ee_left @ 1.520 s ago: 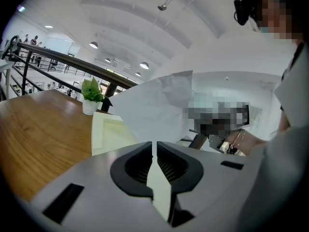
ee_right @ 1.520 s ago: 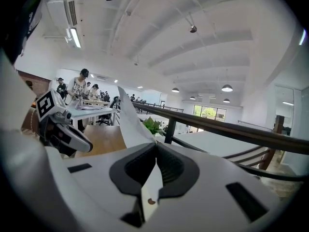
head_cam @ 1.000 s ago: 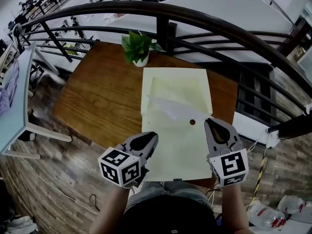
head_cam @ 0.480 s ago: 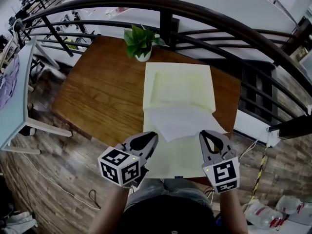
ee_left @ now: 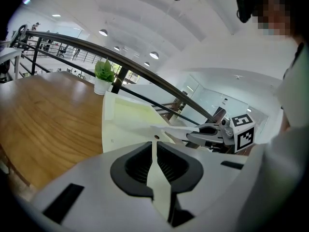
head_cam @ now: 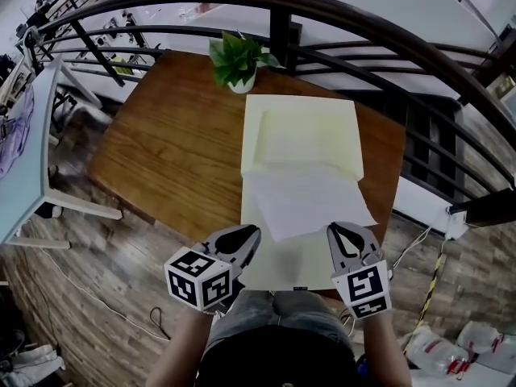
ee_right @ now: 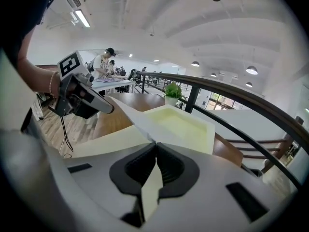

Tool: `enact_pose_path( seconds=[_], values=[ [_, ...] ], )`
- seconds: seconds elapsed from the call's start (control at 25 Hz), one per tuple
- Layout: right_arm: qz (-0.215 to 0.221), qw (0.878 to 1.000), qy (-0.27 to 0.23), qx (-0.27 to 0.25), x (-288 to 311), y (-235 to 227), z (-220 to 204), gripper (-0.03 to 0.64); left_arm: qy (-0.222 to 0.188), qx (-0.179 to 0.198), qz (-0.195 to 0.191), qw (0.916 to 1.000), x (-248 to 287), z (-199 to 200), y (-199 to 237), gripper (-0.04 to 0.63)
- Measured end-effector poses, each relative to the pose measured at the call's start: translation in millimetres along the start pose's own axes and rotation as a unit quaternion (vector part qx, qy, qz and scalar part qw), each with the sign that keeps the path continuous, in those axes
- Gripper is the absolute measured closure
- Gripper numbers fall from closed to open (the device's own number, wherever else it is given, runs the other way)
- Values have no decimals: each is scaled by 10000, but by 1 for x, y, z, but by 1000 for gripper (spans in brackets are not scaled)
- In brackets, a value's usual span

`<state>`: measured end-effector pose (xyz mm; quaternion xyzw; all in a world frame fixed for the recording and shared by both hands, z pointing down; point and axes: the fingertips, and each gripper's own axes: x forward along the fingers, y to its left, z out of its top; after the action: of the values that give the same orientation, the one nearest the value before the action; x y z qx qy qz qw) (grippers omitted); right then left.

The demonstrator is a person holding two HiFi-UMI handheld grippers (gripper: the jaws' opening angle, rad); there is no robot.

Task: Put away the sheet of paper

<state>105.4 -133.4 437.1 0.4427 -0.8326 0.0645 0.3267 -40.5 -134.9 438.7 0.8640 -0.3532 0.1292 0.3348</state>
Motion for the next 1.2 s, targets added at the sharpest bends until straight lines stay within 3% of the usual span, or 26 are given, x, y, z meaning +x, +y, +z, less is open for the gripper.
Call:
enact_pose_path(
  seconds=[1.2],
  values=[
    [911, 9893, 1067, -412, 31, 61, -60, 588, 385, -500, 166, 9979, -3, -56, 5, 554]
  ],
)
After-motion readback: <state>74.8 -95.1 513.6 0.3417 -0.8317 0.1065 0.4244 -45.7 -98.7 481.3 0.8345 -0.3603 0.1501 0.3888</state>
